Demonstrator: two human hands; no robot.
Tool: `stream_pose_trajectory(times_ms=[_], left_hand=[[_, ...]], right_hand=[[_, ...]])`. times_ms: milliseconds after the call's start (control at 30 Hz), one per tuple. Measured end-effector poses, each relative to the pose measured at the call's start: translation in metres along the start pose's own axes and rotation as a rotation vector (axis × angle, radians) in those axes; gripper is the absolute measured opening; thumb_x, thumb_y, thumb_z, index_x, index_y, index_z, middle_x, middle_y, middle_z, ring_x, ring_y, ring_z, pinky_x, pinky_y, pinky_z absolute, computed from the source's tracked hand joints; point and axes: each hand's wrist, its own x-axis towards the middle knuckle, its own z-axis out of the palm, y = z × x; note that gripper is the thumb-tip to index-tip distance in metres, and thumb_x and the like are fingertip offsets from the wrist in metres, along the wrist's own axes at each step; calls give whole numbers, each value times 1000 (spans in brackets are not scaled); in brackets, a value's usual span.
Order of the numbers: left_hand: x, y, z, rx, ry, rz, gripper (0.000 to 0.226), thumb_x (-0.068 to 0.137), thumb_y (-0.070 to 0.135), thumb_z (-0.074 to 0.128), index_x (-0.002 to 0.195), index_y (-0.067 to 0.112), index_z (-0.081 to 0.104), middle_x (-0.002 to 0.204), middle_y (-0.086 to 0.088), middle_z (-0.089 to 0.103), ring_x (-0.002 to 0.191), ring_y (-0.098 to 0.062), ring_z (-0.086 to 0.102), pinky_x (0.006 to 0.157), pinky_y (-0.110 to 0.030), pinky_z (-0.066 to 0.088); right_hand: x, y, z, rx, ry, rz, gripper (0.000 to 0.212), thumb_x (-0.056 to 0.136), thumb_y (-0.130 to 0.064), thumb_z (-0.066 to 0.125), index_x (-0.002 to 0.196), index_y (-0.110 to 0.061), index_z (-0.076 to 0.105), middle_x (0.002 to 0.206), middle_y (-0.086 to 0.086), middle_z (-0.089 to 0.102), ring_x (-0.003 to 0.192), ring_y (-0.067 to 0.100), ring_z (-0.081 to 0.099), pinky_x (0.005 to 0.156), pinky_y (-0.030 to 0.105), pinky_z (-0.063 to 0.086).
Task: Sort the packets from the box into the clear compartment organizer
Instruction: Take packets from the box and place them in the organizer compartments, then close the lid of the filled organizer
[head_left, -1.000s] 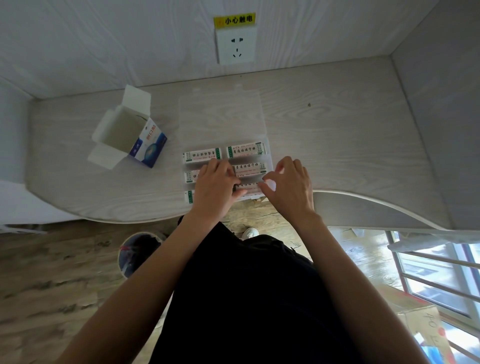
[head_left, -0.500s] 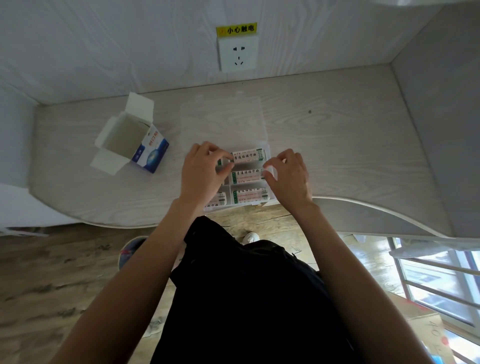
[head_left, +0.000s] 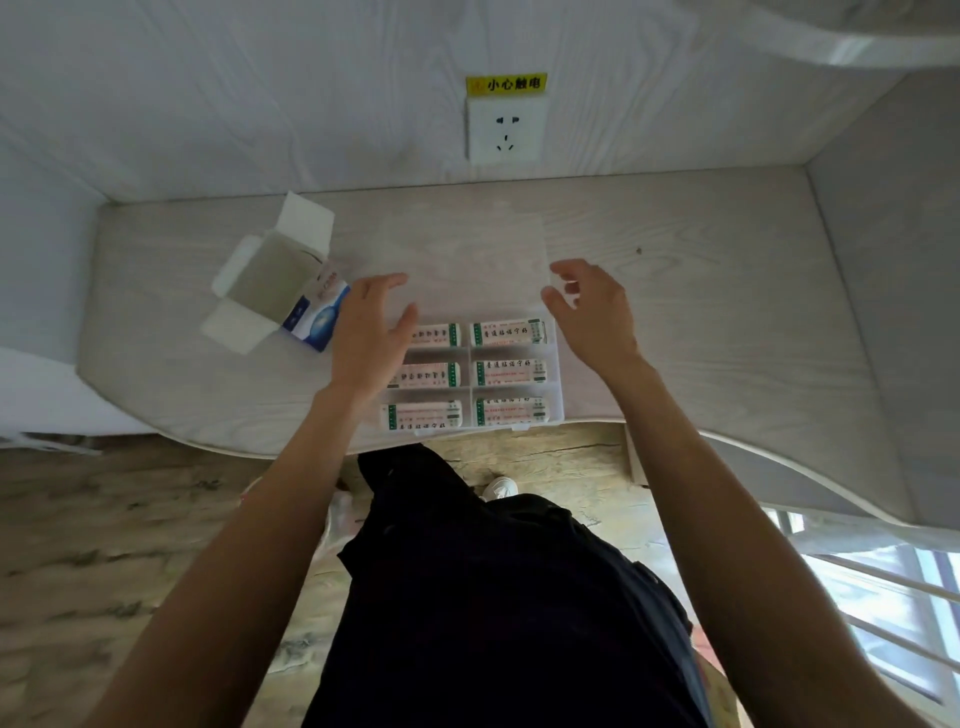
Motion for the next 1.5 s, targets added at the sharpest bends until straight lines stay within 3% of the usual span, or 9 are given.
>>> stream_pose_trajectory(times_ms=[233, 367, 500, 667, 767, 933, 1100, 1233, 1500], left_hand=[[17, 1, -6, -129, -148, -296, 47, 99, 28, 41, 141, 10, 35, 140, -10, 45, 124, -23, 47, 106, -38, 36], [29, 2, -11, -242, -128, -327, 20, 92, 11, 41, 73, 17, 41, 72, -1, 44, 66, -12, 42, 67, -31, 35], [36, -3, -15, -288, -138, -366, 16, 91, 5, 41, 78, 1, 48, 74, -18, 47, 72, -28, 46, 72, -38, 36], [39, -4, -14, -300, -149, -357, 31, 87, -2, 36, 62, 16, 30, 63, -1, 33, 60, -14, 32, 57, -25, 26], [36, -6, -15, -324, -120, -363, 21, 83, -1, 37, 67, 12, 38, 65, -8, 40, 63, -21, 38, 59, -29, 30], [26, 2, -20, -447, -37, -392, 45, 95, 11, 41, 140, 17, 41, 131, 2, 51, 117, -9, 46, 97, -20, 32], [11, 7, -26, -395, 9, -214, 36, 100, 27, 34, 133, 25, 50, 130, 10, 53, 121, -2, 42, 96, -15, 27], [-10, 0, -29, -580, 65, -283, 27, 98, 39, 39, 91, 21, 58, 89, 5, 57, 82, 4, 53, 85, -27, 39], [-57, -6, -29, -646, 33, -438, 42, 102, 41, 21, 126, 28, 53, 127, 8, 50, 122, -12, 45, 109, -32, 30]], right_hand=[[27, -17, 7, -30, -138, 39, 46, 95, -31, 51, 135, -13, 42, 135, 11, 49, 124, 25, 46, 100, 33, 35], [39, -22, 6, -16, -188, 104, 53, 95, -31, 51, 141, -11, 34, 142, 12, 42, 129, 27, 40, 103, 32, 30], [45, -21, 10, 107, -233, 224, 56, 94, -34, 52, 142, -13, 33, 145, 13, 39, 131, 25, 40, 105, 33, 32], [40, -21, 8, 316, -176, 287, 51, 93, -32, 55, 139, -19, 38, 141, 13, 43, 126, 22, 45, 103, 35, 38], [40, -19, 5, 398, -112, 304, 47, 92, -32, 56, 136, -21, 41, 135, 9, 48, 119, 19, 49, 99, 33, 40], [35, -16, -2, 614, -39, 351, 44, 95, -38, 49, 134, -18, 45, 123, 2, 54, 112, 17, 53, 97, 31, 44], [7, -21, -19, 674, -10, 319, 43, 99, -47, 30, 128, -22, 51, 115, -2, 56, 110, 17, 53, 99, 34, 41], [-29, -21, -28, 645, 19, 278, 53, 101, -46, 16, 127, -21, 55, 122, -1, 58, 115, 17, 53, 102, 36, 39], [-89, -6, -25, 618, -20, 284, 58, 101, -45, 13, 123, -19, 59, 127, -2, 58, 120, 11, 51, 107, 36, 37]])
